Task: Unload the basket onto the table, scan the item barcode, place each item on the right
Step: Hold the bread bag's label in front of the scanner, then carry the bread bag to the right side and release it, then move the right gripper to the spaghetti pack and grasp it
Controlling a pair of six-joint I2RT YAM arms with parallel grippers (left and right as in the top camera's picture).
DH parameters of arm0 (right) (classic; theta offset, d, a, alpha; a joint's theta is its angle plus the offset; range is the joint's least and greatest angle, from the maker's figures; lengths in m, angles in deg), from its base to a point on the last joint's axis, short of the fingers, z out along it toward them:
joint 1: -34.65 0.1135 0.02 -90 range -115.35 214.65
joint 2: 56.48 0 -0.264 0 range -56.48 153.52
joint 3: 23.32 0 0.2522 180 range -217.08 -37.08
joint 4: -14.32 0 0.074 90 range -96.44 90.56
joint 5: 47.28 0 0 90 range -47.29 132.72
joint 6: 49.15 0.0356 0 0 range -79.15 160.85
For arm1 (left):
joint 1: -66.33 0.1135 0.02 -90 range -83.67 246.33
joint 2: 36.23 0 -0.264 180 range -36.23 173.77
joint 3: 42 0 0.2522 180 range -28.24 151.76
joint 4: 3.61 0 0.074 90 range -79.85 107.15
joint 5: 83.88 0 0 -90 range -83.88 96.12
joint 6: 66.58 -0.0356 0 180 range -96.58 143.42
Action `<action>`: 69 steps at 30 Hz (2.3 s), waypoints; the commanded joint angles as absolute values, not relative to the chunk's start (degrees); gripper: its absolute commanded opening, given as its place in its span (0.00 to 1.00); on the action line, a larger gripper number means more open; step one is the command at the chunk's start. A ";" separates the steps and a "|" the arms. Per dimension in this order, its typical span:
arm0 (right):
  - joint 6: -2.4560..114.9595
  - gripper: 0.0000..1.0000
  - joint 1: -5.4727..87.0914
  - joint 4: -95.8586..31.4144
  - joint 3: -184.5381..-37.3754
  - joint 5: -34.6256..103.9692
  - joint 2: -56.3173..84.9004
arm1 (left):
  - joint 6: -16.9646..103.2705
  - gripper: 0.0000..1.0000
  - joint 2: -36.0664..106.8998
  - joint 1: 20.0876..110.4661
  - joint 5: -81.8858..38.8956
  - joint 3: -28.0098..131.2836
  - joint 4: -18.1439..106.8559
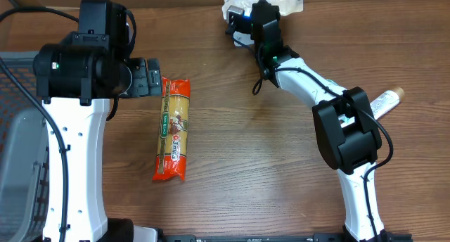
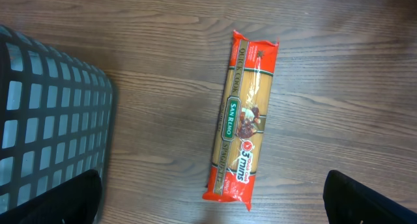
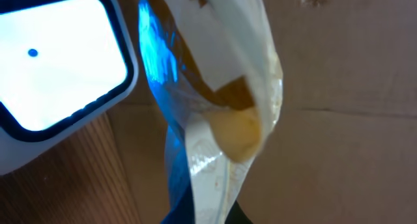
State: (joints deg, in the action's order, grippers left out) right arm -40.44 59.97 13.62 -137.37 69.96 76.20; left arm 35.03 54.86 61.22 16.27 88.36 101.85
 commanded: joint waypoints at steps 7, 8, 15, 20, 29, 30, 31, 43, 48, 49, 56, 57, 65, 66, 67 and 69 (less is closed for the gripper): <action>-16.84 0.04 61.74 -7.84 -138.75 70.86 58.26 | 35.43 1.00 54.62 61.44 17.02 88.40 101.79; -12.73 0.04 62.00 -10.99 -138.75 70.40 56.07 | 35.43 1.00 54.62 61.44 17.02 88.40 101.79; 23.99 0.04 60.91 -36.19 -138.75 54.44 39.39 | 35.43 1.00 54.62 61.44 17.02 88.40 101.79; 47.36 0.04 51.88 -55.84 -138.75 29.26 30.28 | 35.43 1.00 54.62 61.44 17.02 88.40 101.79; 48.75 0.04 32.78 -65.22 -133.39 18.07 31.88 | 35.40 1.00 54.62 61.44 17.02 88.40 101.79; 48.78 0.04 30.92 -65.13 -131.69 18.01 32.42 | 35.43 1.00 54.62 61.44 17.04 88.40 101.79; 48.78 0.04 28.56 -64.82 -128.82 17.92 33.41 | 35.43 1.00 54.62 61.44 17.02 88.40 101.79; 48.78 0.18 16.54 -47.27 -105.37 17.07 40.60 | 35.43 1.00 54.62 61.44 17.02 88.40 101.79; 49.13 0.66 13.19 -50.16 -106.88 21.33 40.29 | 35.43 1.00 54.62 61.44 17.02 88.40 101.79; 50.81 0.68 12.71 -51.95 -108.08 22.44 40.18 | 35.43 1.00 54.62 61.44 17.02 88.40 101.79; 50.92 0.73 14.20 -66.35 -121.76 24.15 37.78 | 35.43 1.00 54.62 61.44 17.02 88.40 101.79; 51.47 0.76 15.66 -68.01 -124.26 20.52 36.79 | 35.43 1.00 54.62 61.44 17.02 88.40 101.79; 53.10 0.93 28.49 -62.07 -122.62 10.27 36.22 | 35.43 1.00 54.62 61.44 17.02 88.40 101.79; 53.15 1.00 31.25 -60.14 -122.03 9.77 36.47 | 35.43 1.00 54.62 61.44 17.02 88.40 101.79; 53.21 1.00 33.69 -58.46 -121.59 9.53 36.75 | 35.43 1.00 54.62 61.44 17.04 88.40 101.79; 55.29 1.00 38.74 -54.68 -120.76 9.55 37.67 | 35.43 1.00 54.62 61.44 17.04 88.40 101.79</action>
State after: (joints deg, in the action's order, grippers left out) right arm 53.21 32.32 -57.46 -122.11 12.52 36.77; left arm 35.03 54.86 61.22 16.27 88.36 101.87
